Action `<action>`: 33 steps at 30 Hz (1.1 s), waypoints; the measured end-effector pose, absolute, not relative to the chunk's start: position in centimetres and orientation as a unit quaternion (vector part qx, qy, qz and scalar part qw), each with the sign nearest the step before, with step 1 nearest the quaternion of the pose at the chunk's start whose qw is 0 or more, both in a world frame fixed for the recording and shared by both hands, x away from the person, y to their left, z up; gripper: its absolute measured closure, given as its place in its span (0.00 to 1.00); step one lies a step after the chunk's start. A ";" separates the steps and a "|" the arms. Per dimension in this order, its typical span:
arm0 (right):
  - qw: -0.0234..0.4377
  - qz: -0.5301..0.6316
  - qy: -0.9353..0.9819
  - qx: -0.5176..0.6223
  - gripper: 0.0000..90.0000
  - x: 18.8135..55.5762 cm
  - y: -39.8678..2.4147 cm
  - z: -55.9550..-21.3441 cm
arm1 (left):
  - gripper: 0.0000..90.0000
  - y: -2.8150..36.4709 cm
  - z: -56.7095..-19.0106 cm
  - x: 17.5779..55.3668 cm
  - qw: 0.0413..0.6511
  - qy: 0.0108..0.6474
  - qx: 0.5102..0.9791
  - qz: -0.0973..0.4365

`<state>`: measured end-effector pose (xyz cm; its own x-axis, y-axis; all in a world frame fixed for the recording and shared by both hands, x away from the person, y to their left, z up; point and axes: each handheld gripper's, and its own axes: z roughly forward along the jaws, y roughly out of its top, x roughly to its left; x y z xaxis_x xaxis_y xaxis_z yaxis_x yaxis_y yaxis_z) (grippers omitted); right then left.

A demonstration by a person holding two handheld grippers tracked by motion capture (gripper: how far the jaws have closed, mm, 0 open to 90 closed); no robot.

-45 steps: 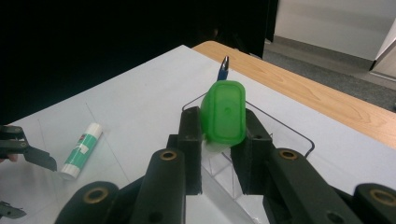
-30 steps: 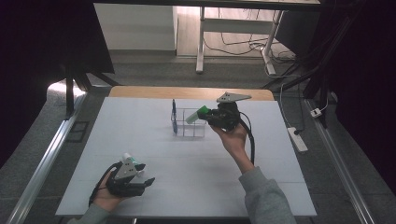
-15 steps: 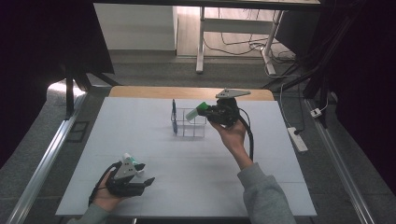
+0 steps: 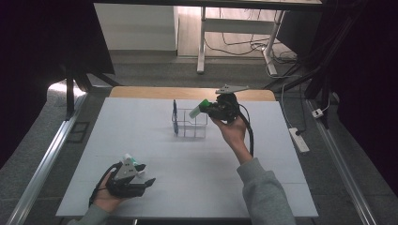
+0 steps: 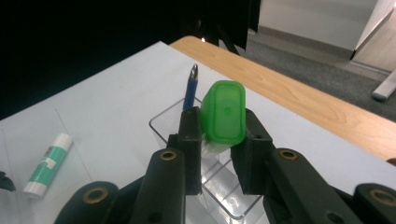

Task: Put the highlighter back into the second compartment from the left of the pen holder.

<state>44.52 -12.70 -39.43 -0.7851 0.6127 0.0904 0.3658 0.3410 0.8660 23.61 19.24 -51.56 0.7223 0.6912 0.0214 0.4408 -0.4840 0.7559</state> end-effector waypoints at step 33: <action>0.107 0.485 0.821 0.283 0.52 41.5 -15.6 -41.9 | 0.40 19.5 -51.4 23.7 0.386 0.340 0.841 0.167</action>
